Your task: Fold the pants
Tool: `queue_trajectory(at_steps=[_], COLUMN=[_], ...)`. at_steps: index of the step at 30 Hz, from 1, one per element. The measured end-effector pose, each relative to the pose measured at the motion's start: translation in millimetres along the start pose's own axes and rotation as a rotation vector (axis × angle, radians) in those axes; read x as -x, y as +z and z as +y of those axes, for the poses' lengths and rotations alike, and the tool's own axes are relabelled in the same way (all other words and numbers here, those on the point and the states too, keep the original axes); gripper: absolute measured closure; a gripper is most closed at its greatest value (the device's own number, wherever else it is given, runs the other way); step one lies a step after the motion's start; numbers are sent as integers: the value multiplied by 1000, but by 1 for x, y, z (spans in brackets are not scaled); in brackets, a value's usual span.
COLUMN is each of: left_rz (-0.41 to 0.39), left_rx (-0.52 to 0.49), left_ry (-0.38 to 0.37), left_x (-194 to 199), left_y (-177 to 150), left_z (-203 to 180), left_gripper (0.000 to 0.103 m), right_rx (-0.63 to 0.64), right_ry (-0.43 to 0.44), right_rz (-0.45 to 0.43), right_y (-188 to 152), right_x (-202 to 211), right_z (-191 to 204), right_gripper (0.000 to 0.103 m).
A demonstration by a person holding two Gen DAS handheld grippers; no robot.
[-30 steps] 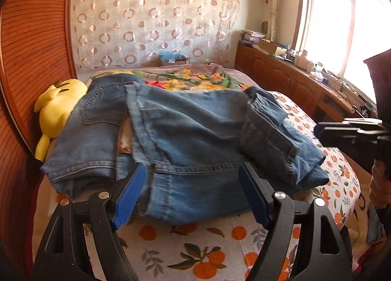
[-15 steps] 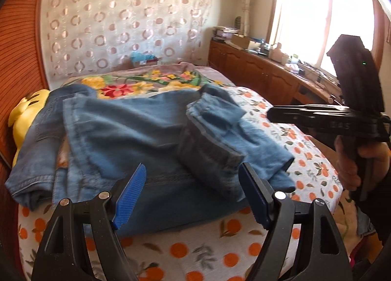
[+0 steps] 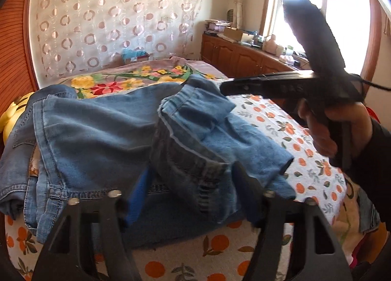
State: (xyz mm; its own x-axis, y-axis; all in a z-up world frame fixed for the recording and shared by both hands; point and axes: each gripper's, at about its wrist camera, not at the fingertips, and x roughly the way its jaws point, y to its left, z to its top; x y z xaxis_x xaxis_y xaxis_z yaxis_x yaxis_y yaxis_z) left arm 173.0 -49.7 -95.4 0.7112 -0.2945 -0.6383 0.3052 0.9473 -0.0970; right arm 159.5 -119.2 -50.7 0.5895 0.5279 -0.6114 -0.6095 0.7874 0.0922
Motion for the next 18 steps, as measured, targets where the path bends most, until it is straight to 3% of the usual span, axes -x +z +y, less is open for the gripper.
queue_trajectory(at_steps=[1,5,18], left_rz=[4,8,35], left_rx=[3,29,61], left_ry=[-1,-22,-34], left_x=[-1,-3,-10], left_y=[-1,-6,-12], left_z=[2,11,28], left_gripper=[53,60,60], right_rx=[5,22,-24], right_ry=[11,68,202], right_rz=[10,68,179], right_y=[4,14,20], right_x=[-8,-40,-78], right_z=[-2,-8,-46], right_gripper=[62,62,61])
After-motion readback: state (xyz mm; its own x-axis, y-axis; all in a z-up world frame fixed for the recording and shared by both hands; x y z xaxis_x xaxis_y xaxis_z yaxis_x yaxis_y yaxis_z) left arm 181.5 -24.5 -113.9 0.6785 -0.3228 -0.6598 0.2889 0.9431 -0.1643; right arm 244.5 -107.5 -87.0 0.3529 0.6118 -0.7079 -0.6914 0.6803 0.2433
